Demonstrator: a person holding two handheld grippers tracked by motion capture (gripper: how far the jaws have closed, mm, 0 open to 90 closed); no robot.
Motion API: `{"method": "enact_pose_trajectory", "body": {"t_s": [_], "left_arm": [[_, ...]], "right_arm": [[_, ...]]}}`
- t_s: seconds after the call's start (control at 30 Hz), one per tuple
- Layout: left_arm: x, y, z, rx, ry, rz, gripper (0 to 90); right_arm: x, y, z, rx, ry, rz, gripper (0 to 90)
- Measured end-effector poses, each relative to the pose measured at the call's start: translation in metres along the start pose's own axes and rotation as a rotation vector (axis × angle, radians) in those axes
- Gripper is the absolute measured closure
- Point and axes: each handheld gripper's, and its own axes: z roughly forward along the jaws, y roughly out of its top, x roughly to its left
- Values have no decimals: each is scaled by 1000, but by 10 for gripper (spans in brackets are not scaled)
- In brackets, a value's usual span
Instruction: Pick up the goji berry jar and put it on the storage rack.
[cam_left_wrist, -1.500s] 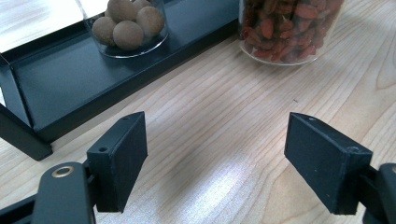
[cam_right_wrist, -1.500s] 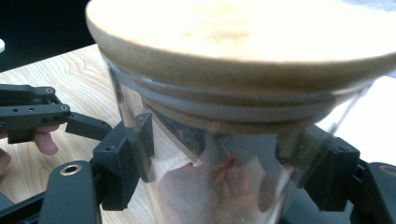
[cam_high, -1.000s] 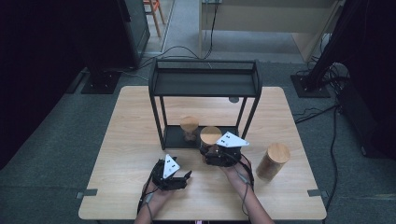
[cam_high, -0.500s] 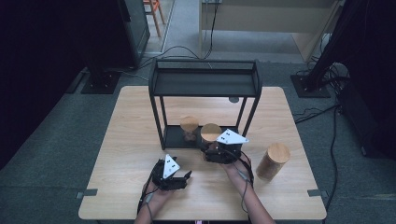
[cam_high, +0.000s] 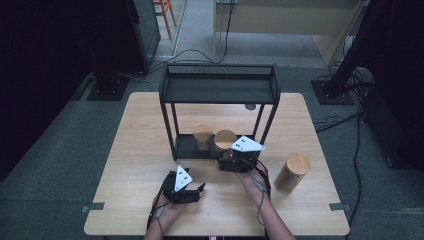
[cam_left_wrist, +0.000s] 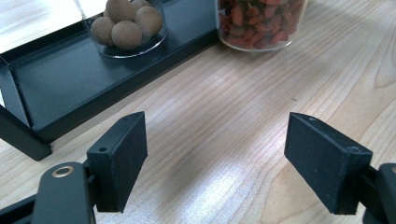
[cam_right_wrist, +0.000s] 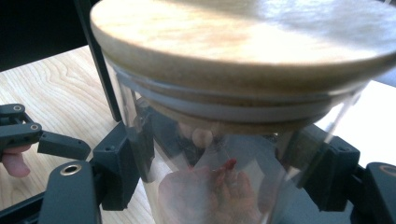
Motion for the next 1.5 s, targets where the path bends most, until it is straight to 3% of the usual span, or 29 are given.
{"method": "enact_pose_trajectory", "body": {"t_s": [0.77, 1.0, 1.5], "left_arm": [[0, 0, 0, 0, -3, -6, 216], [1, 0, 0, 0, -5, -7, 216], [1, 0, 0, 0, -7, -10, 216]], "right_arm": [[-5, 5, 11, -1, -32, 20, 253], [-8, 5, 12, -7, -33, 47, 253], [-13, 8, 20, -2, -57, 44, 253]]}}
